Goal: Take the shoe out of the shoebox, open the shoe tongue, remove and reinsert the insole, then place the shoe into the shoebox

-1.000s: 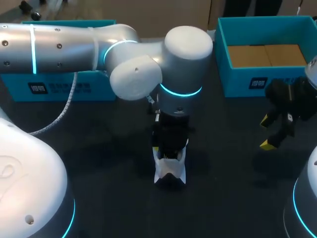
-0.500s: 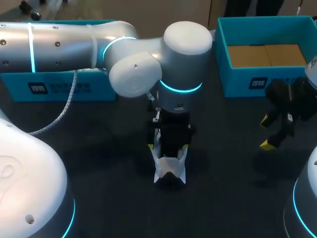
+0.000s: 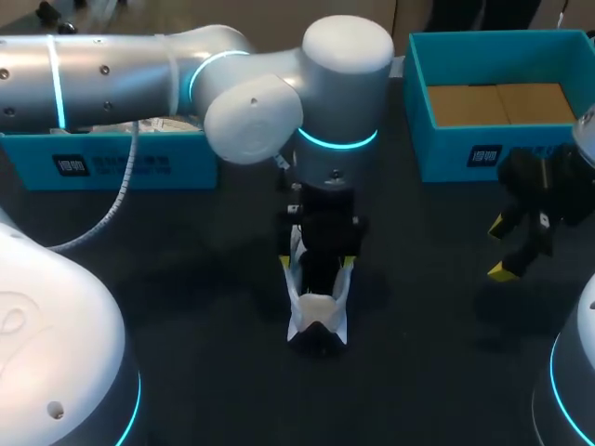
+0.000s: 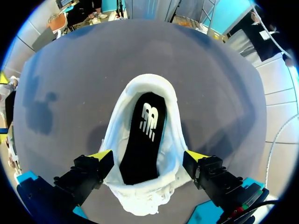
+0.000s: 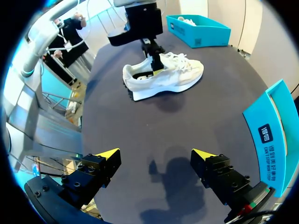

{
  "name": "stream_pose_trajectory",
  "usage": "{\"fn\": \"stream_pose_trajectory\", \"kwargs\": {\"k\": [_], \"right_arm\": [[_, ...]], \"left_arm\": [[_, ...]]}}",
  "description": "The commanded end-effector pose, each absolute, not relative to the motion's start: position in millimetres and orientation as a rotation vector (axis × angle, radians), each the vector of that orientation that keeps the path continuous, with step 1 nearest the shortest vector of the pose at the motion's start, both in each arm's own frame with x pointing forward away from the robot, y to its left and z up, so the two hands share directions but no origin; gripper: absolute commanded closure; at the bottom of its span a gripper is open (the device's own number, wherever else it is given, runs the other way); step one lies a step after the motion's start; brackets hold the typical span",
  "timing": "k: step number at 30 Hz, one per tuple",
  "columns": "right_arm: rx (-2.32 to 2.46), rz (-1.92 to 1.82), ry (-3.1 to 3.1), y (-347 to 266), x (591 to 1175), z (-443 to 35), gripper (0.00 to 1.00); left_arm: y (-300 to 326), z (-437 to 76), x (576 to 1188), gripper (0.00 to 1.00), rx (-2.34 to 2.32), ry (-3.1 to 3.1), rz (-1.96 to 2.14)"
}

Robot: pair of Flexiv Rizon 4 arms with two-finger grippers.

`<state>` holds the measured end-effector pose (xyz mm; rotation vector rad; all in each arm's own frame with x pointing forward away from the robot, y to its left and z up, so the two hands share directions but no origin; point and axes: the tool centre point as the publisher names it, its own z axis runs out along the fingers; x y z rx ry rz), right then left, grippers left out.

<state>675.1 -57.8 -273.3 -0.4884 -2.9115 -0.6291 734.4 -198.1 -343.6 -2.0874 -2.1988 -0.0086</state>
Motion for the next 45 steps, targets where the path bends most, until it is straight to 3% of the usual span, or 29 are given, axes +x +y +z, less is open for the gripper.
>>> {"fn": "stream_pose_trajectory", "kwargs": {"k": [1, 24, 28, 33, 45], "right_arm": [[-0.489, -0.627, -2.914, -58, 674, -274, 0.0], [-0.489, -0.627, -2.914, -58, 674, -274, 0.0], [-0.489, -0.627, -2.914, -58, 674, -274, 0.0], [-0.489, -0.627, -2.914, -58, 674, -274, 0.0], [-0.489, -0.627, -2.914, -58, 674, -274, 0.0]], "left_arm": [[-196, -339, 741, 0.0, -2.089, -2.194, 0.004], [-203, -300, 794, 0.0, -2.005, -2.338, 0.075], [-202, -293, 799, 0.51, -2.008, -2.325, 0.098], [-199, -285, 806, 0.59, -2.001, -2.319, 0.139], [-200, -313, 777, 0.65, -2.049, -2.195, 0.158]]}}
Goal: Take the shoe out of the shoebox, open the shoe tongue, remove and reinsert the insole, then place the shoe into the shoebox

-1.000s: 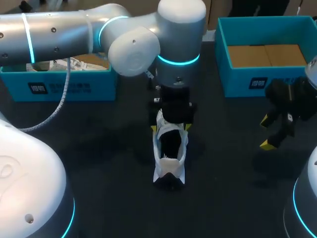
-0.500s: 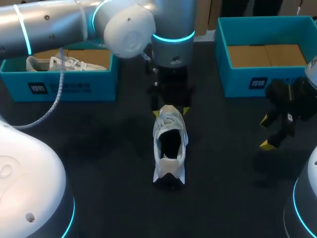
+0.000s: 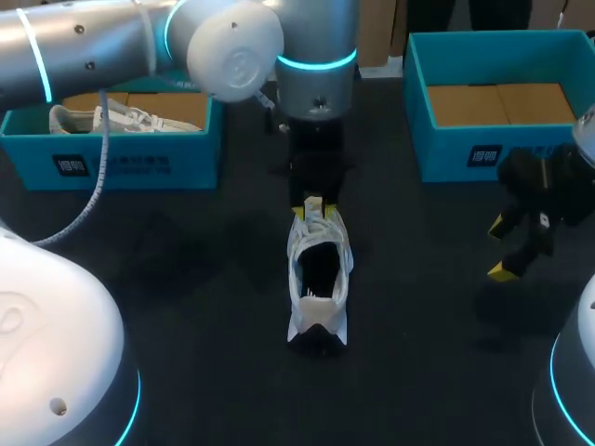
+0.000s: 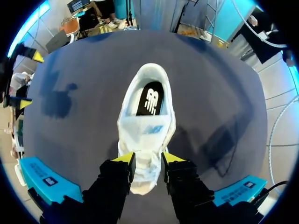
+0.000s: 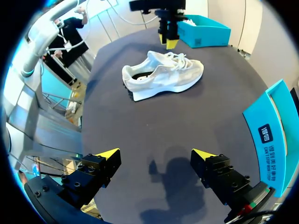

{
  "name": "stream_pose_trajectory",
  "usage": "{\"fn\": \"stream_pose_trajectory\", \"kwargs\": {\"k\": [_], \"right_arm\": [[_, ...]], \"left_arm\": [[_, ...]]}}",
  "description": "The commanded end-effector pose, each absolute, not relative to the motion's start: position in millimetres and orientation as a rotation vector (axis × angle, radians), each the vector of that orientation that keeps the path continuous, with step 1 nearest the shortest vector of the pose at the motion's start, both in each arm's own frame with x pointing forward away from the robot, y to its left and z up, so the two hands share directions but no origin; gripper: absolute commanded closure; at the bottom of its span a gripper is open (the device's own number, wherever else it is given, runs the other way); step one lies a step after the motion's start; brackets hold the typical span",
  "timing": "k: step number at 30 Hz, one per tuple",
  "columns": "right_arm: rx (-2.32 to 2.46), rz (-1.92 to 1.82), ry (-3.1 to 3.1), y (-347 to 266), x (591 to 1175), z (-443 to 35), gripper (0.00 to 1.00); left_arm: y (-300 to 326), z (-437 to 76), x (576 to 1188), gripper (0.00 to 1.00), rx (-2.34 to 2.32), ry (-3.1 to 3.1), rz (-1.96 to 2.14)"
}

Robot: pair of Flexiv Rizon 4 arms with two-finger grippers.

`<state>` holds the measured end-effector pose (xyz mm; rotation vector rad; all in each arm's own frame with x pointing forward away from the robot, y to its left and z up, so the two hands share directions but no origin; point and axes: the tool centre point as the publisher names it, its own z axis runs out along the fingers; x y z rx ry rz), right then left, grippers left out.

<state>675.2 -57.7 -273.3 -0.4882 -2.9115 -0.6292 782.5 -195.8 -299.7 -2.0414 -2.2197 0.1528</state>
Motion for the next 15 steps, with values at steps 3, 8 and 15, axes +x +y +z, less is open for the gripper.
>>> {"fn": "stream_pose_trajectory", "kwargs": {"k": [3, 8, 15], "right_arm": [[-0.489, -0.627, -2.914, -58, 674, -274, 0.0], [-0.489, -0.627, -2.914, -58, 674, -274, 0.0], [-0.489, -0.627, -2.914, -58, 674, -274, 0.0]], "left_arm": [[-201, -324, 766, 0.65, -2.065, -2.143, 0.155], [-202, -340, 753, 0.65, -2.083, -2.065, 0.146], [-198, -319, 760, 0.63, -2.115, -2.101, 0.167]]}}
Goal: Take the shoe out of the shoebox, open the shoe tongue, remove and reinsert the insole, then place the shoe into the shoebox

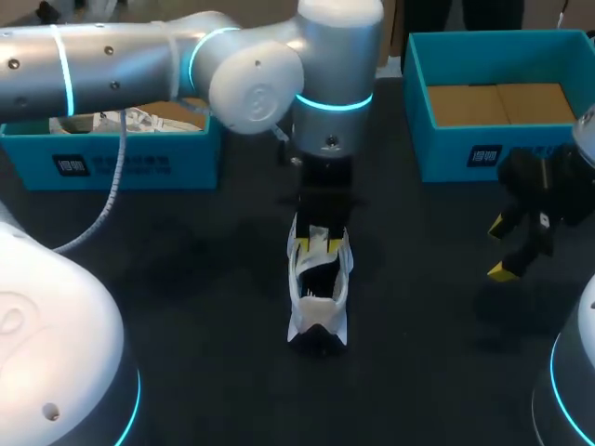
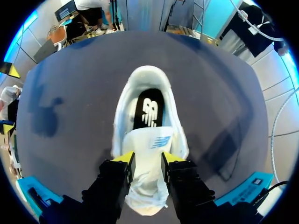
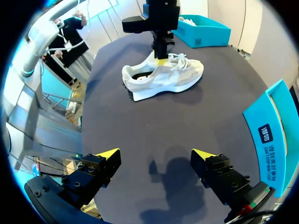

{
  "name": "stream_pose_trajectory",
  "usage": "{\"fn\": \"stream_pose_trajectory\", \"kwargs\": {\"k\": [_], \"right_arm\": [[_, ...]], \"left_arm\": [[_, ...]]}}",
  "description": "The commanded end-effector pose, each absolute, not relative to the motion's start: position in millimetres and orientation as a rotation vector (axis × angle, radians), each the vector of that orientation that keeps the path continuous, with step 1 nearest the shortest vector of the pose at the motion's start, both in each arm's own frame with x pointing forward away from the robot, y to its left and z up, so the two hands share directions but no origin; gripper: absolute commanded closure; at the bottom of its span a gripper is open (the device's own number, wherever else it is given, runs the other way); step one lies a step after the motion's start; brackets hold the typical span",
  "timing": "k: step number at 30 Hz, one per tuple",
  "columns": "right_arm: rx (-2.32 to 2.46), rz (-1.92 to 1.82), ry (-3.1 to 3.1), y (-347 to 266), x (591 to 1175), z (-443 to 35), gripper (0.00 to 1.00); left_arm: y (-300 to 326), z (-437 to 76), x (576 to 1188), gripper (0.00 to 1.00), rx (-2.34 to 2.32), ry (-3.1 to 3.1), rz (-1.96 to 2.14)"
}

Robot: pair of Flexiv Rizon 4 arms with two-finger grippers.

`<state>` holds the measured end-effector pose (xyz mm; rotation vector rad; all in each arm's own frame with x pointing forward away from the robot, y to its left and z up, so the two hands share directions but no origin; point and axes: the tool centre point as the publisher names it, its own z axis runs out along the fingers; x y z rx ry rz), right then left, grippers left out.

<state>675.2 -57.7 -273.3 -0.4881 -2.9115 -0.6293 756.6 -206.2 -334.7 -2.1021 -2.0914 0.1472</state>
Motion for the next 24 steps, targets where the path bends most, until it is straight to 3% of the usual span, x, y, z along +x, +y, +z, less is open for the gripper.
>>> {"fn": "stream_pose_trajectory", "kwargs": {"k": [1, 10, 15, 19, 22, 24], "right_arm": [[-0.489, -0.627, -2.914, -58, 674, -274, 0.0], [-0.489, -0.627, -2.914, -58, 674, -274, 0.0], [-0.489, -0.627, -2.914, -58, 674, -274, 0.0], [-0.489, -0.627, -2.914, -58, 674, -274, 0.0], [-0.489, -0.627, -2.914, -58, 674, -274, 0.0], [-0.489, -0.627, -2.914, -58, 674, -274, 0.0]], "left_arm": [[-198, -318, 760, 0.63, -2.117, -2.102, 0.172], [-213, -349, 750, 0.63, -2.08, -2.028, 0.144], [-200, -324, 747, 0.6, -2.1, -2.048, 0.187], [-187, -292, 743, 0.47, -2.075, -2.094, 0.199], [-180, -273, 735, 0.01, -1.98, -2.147, 0.236], [-181, -264, 732, 0.0, -1.646, -2.212, 0.28]]}}
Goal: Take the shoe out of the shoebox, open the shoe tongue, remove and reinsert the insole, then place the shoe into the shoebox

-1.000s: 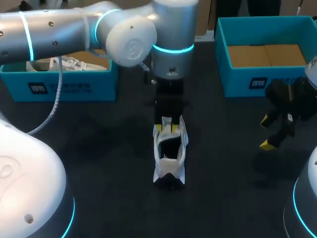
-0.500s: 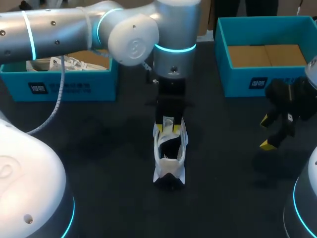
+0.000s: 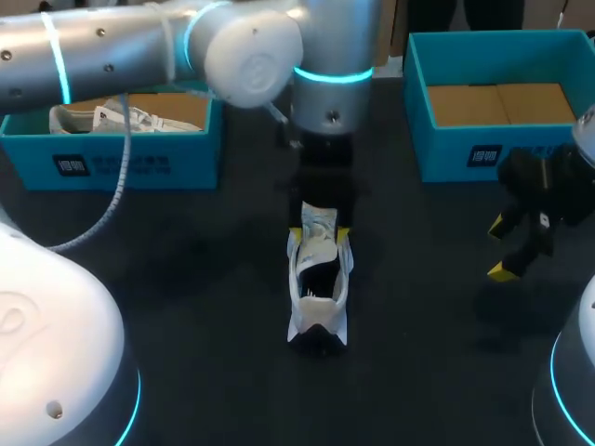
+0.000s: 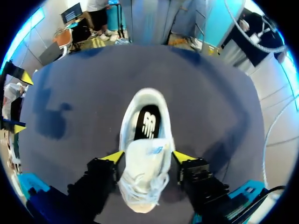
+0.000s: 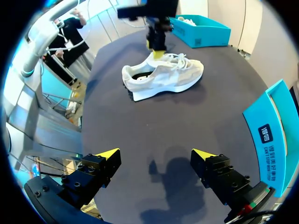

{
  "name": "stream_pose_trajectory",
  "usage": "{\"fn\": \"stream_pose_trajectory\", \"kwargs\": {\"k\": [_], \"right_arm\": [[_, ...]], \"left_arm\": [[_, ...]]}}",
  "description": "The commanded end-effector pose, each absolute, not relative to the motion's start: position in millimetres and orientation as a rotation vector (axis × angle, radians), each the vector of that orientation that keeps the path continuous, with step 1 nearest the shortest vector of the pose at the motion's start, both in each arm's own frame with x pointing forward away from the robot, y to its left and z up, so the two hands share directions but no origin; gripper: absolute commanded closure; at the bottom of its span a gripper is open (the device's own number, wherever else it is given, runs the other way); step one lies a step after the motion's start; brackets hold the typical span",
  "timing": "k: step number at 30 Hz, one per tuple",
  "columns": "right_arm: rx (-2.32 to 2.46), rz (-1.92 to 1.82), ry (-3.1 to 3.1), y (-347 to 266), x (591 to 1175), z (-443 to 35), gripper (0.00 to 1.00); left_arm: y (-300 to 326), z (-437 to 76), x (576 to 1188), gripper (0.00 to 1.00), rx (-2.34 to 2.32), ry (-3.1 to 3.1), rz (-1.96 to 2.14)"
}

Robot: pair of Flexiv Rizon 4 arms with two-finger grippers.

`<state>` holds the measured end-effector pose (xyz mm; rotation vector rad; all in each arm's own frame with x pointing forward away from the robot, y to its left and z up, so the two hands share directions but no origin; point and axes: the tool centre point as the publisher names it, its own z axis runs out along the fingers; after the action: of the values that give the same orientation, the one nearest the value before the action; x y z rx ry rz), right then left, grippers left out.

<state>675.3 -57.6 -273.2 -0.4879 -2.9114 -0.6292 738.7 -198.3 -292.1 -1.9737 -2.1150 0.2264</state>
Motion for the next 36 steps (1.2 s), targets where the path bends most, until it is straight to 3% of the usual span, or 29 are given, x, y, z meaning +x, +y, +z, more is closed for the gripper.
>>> {"fn": "stream_pose_trajectory", "kwargs": {"k": [1, 14, 22, 36], "right_arm": [[-0.489, -0.627, -2.914, -58, 674, -274, 0.0], [-0.489, -0.627, -2.914, -58, 674, -274, 0.0], [-0.489, -0.627, -2.914, -58, 674, -274, 0.0], [-0.489, -0.627, -2.914, -58, 674, -274, 0.0]], "left_arm": [[-181, -262, 731, 0.0, -1.539, -2.212, 0.226], [-181, -262, 731, 0.0, -1.539, -2.212, 0.226], [-171, -256, 684, 0.0, -0.653, -2.815, 0.341], [-170, -263, 667, 0.0, -0.546, -2.95, 0.297]]}}
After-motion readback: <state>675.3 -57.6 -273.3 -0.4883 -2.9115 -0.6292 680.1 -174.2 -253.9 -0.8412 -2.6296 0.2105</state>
